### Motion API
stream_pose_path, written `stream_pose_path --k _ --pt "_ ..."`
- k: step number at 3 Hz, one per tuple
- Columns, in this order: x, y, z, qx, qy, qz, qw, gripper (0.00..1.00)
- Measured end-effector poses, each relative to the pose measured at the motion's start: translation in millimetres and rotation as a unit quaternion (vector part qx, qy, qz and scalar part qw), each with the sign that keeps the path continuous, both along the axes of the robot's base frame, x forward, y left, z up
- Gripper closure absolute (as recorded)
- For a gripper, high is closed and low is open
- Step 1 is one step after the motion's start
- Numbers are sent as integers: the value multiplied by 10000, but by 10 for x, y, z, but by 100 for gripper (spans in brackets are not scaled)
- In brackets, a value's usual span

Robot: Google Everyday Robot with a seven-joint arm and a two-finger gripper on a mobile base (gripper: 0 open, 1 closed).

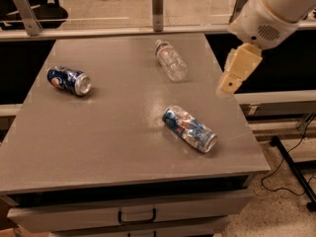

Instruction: Pick water bottle

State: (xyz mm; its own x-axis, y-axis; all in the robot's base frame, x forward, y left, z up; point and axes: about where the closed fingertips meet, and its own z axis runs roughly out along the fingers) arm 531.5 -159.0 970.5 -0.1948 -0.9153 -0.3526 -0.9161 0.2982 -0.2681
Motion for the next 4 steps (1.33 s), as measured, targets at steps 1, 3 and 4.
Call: stream_pose_path --k 1,3,4 --pt "639 423 -103 445 -72 -247 9987 0" --pt "1566 1048 -690 942 392 -1243 9870 0" --pt "1762 1211 -1012 1038 806 -1743 9759 0"
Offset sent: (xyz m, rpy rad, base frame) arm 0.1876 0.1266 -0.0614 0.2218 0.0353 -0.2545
